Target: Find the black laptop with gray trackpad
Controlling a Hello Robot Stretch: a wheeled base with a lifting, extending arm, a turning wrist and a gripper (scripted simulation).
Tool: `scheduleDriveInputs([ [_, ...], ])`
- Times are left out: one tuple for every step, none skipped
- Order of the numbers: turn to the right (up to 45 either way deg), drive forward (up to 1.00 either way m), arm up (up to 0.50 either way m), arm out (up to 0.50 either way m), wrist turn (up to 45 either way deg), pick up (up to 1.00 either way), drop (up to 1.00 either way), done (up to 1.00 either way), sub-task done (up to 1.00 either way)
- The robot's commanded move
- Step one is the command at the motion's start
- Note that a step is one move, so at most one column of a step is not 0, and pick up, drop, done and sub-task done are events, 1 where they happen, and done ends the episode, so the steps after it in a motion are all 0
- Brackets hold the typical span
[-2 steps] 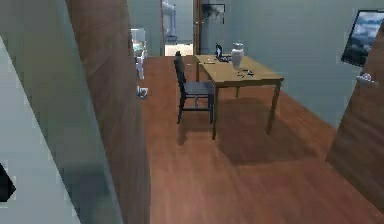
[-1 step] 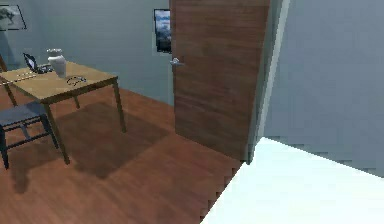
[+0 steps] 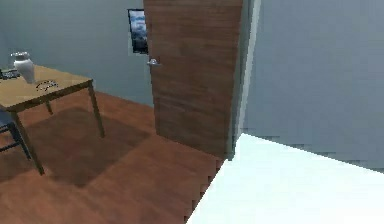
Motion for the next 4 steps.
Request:
scheduleDriveInputs([
  [0.0,0.35,0.0,0.0,0.0,0.0,0.0,0.0,0.0],
  [-45.0,0.0,0.0,0.0,0.0,0.0,0.0,0.0,0.0],
  [-15.0,0.0,0.0,0.0,0.0,0.0,0.0,0.0,0.0],
  [-3.0,0.0,0.0,0.0,0.0,0.0,0.0,0.0,0.0],
])
